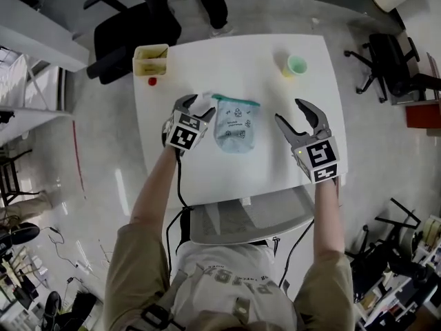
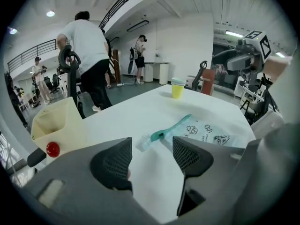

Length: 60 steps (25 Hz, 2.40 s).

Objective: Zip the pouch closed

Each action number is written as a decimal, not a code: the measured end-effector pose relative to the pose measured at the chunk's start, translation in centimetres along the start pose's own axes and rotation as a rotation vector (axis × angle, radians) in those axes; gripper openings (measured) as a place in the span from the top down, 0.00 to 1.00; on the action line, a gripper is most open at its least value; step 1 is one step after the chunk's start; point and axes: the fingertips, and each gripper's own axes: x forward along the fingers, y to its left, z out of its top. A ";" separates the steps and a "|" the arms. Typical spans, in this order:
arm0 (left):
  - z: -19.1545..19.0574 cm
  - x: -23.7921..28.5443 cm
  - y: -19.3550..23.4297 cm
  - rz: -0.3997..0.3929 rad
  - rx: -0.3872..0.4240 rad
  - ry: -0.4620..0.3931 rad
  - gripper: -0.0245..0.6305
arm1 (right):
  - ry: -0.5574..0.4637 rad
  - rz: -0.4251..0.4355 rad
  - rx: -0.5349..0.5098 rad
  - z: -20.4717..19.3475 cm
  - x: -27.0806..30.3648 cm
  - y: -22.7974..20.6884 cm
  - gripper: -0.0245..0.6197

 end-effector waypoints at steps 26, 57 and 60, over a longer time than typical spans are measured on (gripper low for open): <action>-1.5 3.8 1.2 0.022 0.101 0.095 0.90 | 0.056 0.136 -0.021 -1.6 5.5 2.3 0.56; -6.9 -2.6 -8.8 -0.317 0.502 0.147 0.94 | 0.181 0.479 -0.341 -2.8 10.8 11.1 0.63; -7.8 -3.6 -8.7 -0.337 0.528 0.167 0.94 | 0.223 0.541 -0.425 -3.8 12.0 13.2 0.63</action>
